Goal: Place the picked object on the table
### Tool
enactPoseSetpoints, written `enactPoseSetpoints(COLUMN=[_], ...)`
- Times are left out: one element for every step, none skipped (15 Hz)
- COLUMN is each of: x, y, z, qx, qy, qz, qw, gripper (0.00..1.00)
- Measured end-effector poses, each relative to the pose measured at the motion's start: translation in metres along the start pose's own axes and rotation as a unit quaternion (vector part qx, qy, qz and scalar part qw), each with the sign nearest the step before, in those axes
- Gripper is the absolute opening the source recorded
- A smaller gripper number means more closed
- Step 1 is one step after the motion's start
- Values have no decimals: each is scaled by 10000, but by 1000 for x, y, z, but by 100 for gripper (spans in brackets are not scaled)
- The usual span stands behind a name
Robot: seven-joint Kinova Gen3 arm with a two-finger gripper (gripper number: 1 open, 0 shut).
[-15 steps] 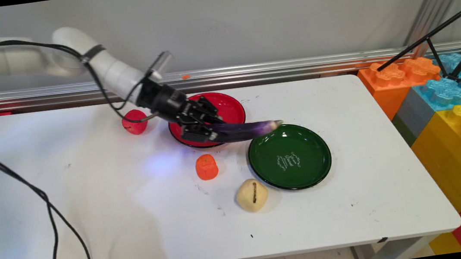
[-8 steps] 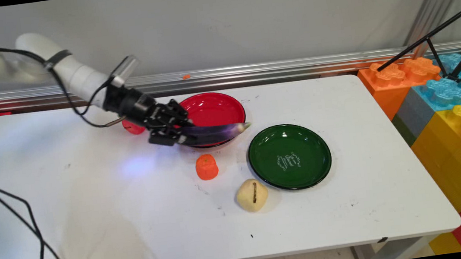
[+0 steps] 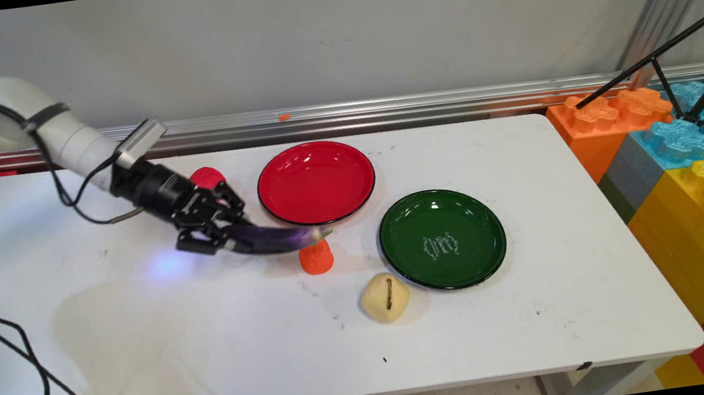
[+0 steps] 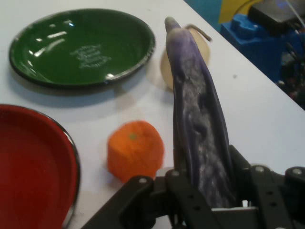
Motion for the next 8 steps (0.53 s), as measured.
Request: enactPoseSetpoints(x=[-6,-12,-17,-22,-24,-28,-30,-32], y=[4,9,13,17,19,22,23,25], z=[-3,-5,-8,-9,-10,-11,-11,-11], qx=[-42,-88,-131,-165,-185,-213,-230,-251], qy=[-16,-35,-52,-64,-71,-79,-81,-83], qz=[32,66,102,126,140,161,176,197], qw=[10000,9999,9998,9998,9997,9996,9995,9995], gripper=[0,0,0,0,0,0,0,0])
